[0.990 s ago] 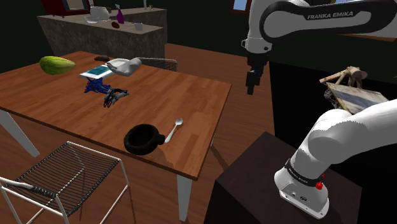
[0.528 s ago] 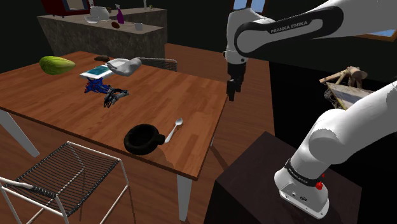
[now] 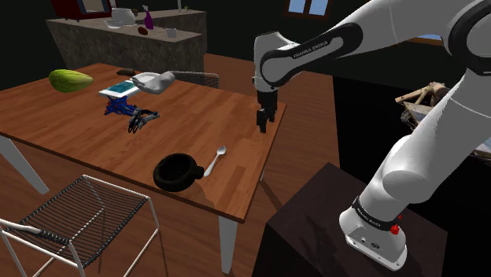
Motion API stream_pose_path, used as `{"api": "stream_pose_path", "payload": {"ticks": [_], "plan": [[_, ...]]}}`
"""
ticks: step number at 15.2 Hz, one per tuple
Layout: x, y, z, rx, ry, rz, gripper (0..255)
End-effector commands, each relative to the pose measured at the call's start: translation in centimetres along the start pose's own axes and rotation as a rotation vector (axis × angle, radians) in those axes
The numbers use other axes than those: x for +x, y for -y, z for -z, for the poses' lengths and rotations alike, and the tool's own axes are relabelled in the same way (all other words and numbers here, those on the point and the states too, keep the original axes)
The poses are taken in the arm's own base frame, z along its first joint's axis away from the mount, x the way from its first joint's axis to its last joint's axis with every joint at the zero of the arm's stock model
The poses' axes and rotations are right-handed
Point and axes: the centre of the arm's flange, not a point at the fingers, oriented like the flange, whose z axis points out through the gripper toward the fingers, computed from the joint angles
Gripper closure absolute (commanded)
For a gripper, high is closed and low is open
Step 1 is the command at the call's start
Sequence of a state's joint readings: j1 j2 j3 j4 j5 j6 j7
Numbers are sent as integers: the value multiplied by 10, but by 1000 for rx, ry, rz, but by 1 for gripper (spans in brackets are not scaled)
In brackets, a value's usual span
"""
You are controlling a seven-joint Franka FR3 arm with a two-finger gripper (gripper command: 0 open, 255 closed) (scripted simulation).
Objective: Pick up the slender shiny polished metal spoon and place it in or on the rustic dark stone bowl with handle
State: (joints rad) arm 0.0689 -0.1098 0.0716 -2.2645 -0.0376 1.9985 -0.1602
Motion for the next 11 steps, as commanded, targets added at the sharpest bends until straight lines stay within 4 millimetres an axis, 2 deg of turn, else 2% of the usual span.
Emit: {"api": "stream_pose_path", "payload": {"ticks": [1,11], "plan": [[22,1,-13,4,-1,13,0],[135,17,-78,20,-3,78,0]]}}
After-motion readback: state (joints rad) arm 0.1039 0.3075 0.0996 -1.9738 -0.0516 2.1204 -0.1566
